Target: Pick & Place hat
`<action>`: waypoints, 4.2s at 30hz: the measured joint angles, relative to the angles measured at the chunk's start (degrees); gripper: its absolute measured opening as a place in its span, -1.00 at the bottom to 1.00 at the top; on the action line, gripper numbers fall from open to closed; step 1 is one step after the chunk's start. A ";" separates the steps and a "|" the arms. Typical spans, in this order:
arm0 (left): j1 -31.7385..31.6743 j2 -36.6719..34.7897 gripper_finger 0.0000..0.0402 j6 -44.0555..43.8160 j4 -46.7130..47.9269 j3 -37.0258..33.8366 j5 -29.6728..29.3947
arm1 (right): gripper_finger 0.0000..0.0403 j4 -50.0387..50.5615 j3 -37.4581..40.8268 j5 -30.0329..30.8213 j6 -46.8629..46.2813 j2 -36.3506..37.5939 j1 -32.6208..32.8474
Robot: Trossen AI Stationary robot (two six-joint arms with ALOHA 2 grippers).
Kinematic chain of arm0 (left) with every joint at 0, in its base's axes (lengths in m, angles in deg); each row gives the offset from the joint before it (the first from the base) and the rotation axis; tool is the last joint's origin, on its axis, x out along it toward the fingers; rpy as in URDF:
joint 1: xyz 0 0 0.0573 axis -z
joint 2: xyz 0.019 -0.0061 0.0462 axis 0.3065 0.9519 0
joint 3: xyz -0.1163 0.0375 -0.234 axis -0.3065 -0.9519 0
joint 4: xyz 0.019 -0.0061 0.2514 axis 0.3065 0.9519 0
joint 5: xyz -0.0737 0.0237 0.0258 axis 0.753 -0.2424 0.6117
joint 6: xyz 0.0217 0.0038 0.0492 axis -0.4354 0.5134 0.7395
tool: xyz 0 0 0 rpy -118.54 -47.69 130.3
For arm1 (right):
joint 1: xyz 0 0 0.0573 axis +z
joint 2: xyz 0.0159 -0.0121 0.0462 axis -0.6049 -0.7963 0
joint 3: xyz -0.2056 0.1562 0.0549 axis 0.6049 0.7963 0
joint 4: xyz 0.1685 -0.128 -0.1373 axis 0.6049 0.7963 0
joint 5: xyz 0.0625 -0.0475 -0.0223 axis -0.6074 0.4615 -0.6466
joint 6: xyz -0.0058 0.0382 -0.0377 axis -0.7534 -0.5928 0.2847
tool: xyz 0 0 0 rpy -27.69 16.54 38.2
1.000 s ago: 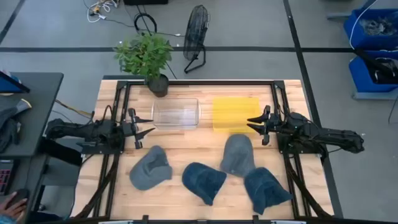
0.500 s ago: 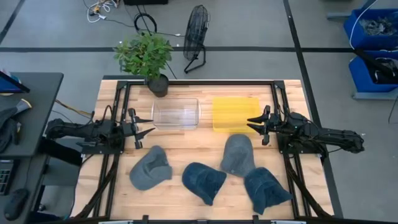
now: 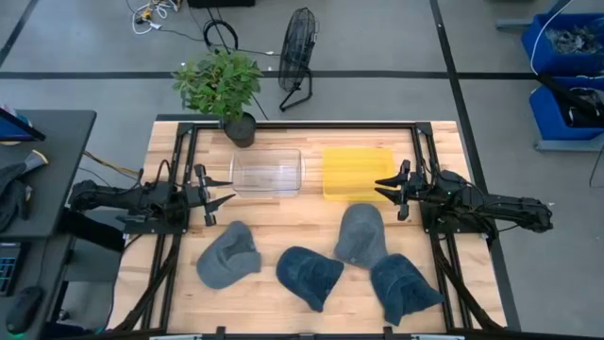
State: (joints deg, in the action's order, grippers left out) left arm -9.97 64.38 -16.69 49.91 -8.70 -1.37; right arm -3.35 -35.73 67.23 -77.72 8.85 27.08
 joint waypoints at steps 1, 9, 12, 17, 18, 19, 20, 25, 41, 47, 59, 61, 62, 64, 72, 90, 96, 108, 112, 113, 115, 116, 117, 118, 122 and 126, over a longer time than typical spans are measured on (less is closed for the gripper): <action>0.02 0.02 -0.18 0.02 0.00 0.00 0.00 | -0.46 -0.01 0.00 0.01 -0.01 0.01 0.01; 0.00 0.02 -0.18 0.02 0.00 0.00 -0.01 | -0.46 0.00 0.01 0.00 0.01 0.00 0.01; 0.02 0.02 -0.18 0.02 0.00 0.00 -0.01 | -0.46 0.00 0.01 0.02 -0.01 0.01 -0.01; 0.00 0.01 -0.18 0.02 0.00 0.00 -0.02 | -0.46 -0.01 0.00 0.01 -0.01 0.00 0.01; 0.02 0.02 -0.18 0.00 0.00 0.00 -0.02 | -0.46 -0.02 0.02 0.02 -0.01 -0.01 -0.01; 0.02 0.02 -0.18 0.00 0.00 0.00 0.00 | -0.46 0.00 0.00 0.01 -0.01 -0.01 0.00; 0.00 0.01 -0.18 0.02 0.00 0.00 -0.02 | -0.46 0.00 0.00 0.00 -0.01 -0.01 -0.01; 0.01 0.01 -0.18 0.02 0.00 0.00 0.00 | -0.46 -0.02 0.02 0.02 -0.01 -0.01 0.00; 0.01 0.00 -0.18 0.02 0.00 0.00 0.00 | -0.46 0.00 0.02 0.00 -0.01 -0.01 -0.01; 0.01 0.02 -0.18 0.02 0.00 0.00 -0.02 | -0.46 -0.01 0.00 0.00 -0.01 0.00 0.01; 0.02 0.02 -0.18 0.01 0.00 0.00 -0.01 | -0.46 0.00 0.00 0.00 -0.01 0.00 0.01; 0.01 0.02 -0.18 0.02 0.00 0.00 0.00 | -0.46 -0.01 0.01 0.00 -0.01 0.01 0.00; 0.01 0.02 -0.18 0.01 0.00 0.00 -0.01 | -0.46 -0.02 0.01 0.00 -0.01 0.01 -0.01; 0.00 0.01 -0.18 0.01 0.00 0.00 0.00 | -0.46 -0.02 0.00 0.00 -0.01 0.01 -0.01; 0.00 0.01 -0.18 0.02 0.00 0.00 -0.01 | -0.46 -0.02 0.02 0.00 -0.01 0.01 0.01; 0.01 0.01 -0.18 0.01 0.00 0.00 -0.01 | -0.46 -0.01 0.00 0.00 -0.01 0.00 0.00; 0.01 0.02 -0.18 0.01 0.00 0.00 -0.02 | -0.46 -0.02 0.02 0.00 -0.01 -0.01 -0.01; 0.02 0.02 -0.18 -1.68 0.00 0.00 0.00 | -0.46 -0.02 0.00 0.00 -0.01 0.00 -0.01; 0.02 0.01 -0.18 -15.47 -0.07 0.00 0.00 | -0.46 -0.01 0.01 0.00 -0.05 0.01 -0.01; 0.02 0.01 -0.18 -18.82 -0.09 0.00 0.00 | -0.46 -0.02 0.02 0.00 -0.46 -0.01 0.01; 0.02 0.02 -0.18 -24.91 -0.10 0.00 0.04 | -0.46 -0.02 0.00 0.00 -2.86 -0.01 0.01; 0.02 0.00 -0.18 -26.98 -0.09 0.00 0.02 | -0.46 -0.02 0.00 -0.02 -3.63 0.01 -0.01; 0.02 0.01 -0.18 -28.24 -0.18 0.00 0.02 | -0.46 -0.02 0.00 -0.02 -5.08 0.01 0.01; 0.02 0.02 -0.18 -28.50 -0.43 0.00 0.02 | -0.46 0.00 0.01 -0.08 -7.32 0.01 0.03; 0.02 0.02 -0.18 -30.22 -2.16 0.00 0.05 | -0.46 -0.01 0.01 -0.04 -18.33 0.01 0.10; 0.02 -0.02 -0.18 -33.95 -2.18 0.00 0.03 | -0.46 -0.11 0.02 1.55 -21.16 -0.01 0.10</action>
State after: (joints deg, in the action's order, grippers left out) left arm -9.95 64.36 -50.64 47.72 -8.70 -1.34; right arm -3.46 -35.71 68.78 -98.89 8.83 27.18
